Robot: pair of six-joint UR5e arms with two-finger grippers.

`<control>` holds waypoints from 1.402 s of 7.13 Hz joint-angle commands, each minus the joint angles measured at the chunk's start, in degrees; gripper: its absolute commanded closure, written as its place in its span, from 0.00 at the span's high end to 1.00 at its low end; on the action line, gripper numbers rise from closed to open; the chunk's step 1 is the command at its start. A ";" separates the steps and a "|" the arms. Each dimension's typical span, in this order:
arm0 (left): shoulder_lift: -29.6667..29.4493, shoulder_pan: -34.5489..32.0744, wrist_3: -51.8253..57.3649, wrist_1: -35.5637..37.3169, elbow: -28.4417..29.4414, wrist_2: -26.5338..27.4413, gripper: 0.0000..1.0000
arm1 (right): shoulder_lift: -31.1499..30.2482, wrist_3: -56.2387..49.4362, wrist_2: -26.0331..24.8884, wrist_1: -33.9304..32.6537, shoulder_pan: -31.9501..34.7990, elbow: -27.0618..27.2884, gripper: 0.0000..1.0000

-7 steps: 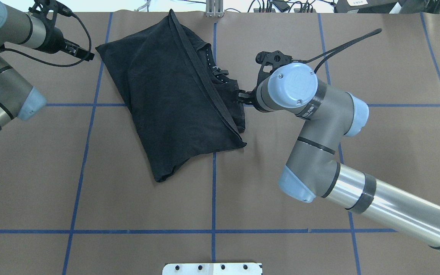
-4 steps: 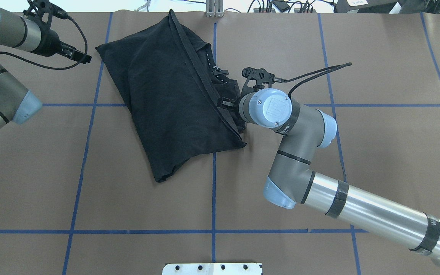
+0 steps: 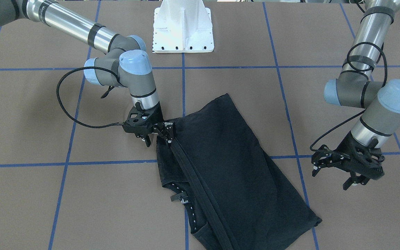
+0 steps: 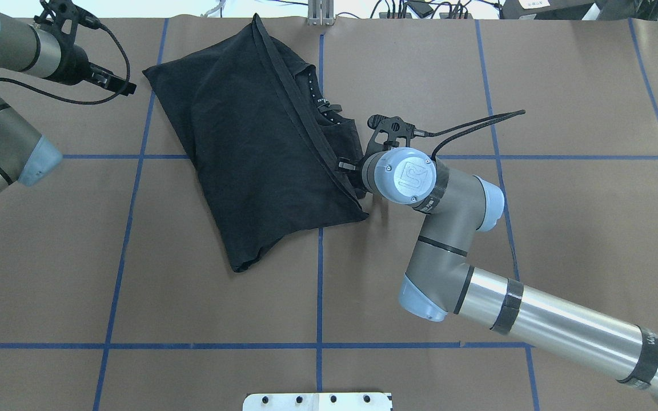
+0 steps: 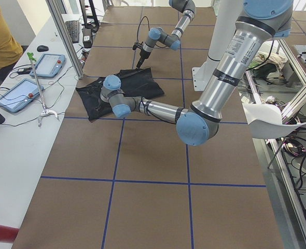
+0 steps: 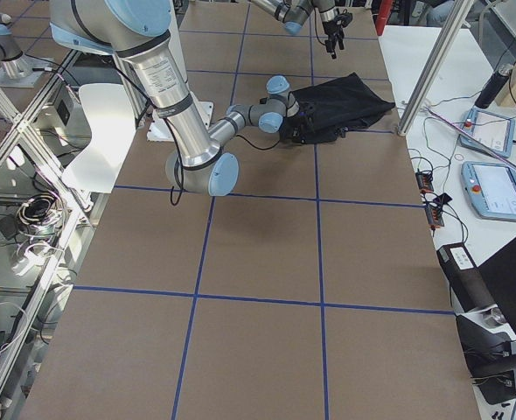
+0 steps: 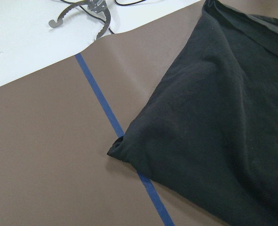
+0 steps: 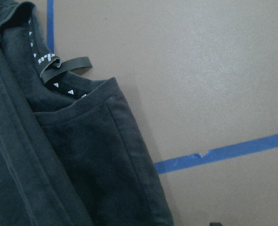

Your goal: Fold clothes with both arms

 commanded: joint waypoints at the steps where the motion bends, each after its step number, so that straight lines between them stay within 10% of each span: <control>1: 0.01 0.00 0.02 -0.09 0.15 0.09 1.00 | 0.00 1.09 -0.67 -0.59 -0.79 0.19 0.77; 8: 0.01 0.00 -0.07 -0.27 0.41 0.18 1.00 | -1.40 2.86 -1.02 -0.50 -2.46 3.34 0.01; 10: 0.01 0.00 -0.07 -0.36 0.41 0.18 1.00 | -5.26 2.77 -0.76 -2.94 -2.90 10.35 0.00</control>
